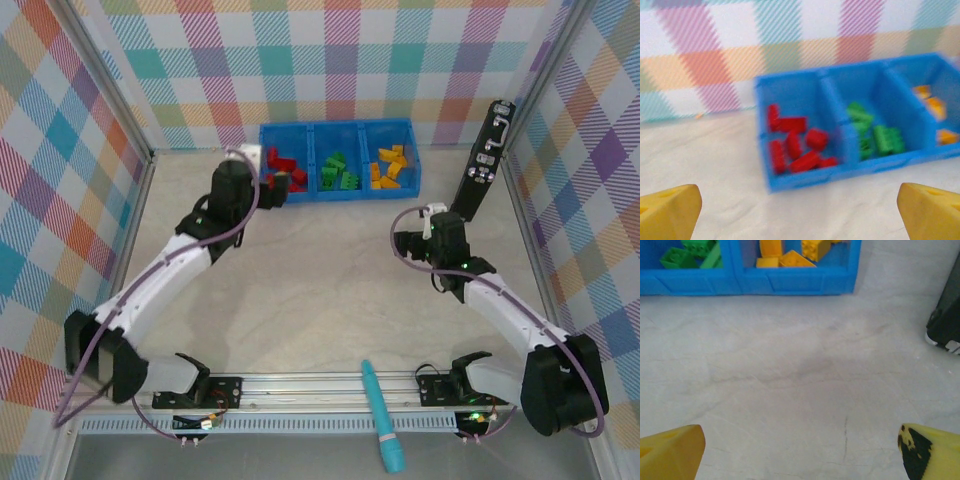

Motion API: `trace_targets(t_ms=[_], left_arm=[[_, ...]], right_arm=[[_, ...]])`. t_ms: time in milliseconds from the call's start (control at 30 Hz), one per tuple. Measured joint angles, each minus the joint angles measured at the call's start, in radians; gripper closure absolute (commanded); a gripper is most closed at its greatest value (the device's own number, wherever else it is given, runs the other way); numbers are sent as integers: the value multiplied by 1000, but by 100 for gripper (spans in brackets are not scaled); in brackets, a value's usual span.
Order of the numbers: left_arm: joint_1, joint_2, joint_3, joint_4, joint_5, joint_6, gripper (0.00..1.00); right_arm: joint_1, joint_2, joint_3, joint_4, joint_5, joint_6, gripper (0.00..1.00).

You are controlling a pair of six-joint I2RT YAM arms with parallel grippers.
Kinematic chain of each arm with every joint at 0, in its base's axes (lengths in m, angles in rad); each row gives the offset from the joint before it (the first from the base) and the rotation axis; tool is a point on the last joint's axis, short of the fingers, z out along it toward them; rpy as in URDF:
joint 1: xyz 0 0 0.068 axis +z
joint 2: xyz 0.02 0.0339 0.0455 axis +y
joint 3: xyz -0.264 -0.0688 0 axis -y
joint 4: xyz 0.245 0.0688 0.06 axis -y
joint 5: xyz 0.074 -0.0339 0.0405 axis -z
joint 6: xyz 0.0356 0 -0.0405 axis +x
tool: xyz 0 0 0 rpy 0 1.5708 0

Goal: Sort the legos into containers by color
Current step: Place the lego in the container, then reset both arms

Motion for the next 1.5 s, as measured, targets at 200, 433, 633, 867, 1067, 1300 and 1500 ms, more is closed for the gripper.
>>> trace_targets(t_ms=[200,433,633,867,1067,1300,1500], left_arm=[[138,90,-269,31,-149,-33,0],[192,101,-549,381,-203,-8,0],[333,104,-786,798,-48,-13,0],[402,280,-736,970,158,-21,0],[399,279,-711,997,209,-18,0],[389,279,-711,996,214,-14,0],[386,279,-711,996,214,-13,0]], right_arm=[[0,0,-111,161,61,-62,1],[-3,0,-259,450,114,-122,1],[-23,70,-309,586,117,-129,1],[-80,285,-312,858,88,-209,1],[-291,401,-246,862,-85,-145,1],[-305,403,-218,855,-178,-123,1],[-305,404,-212,838,-213,-123,1]])
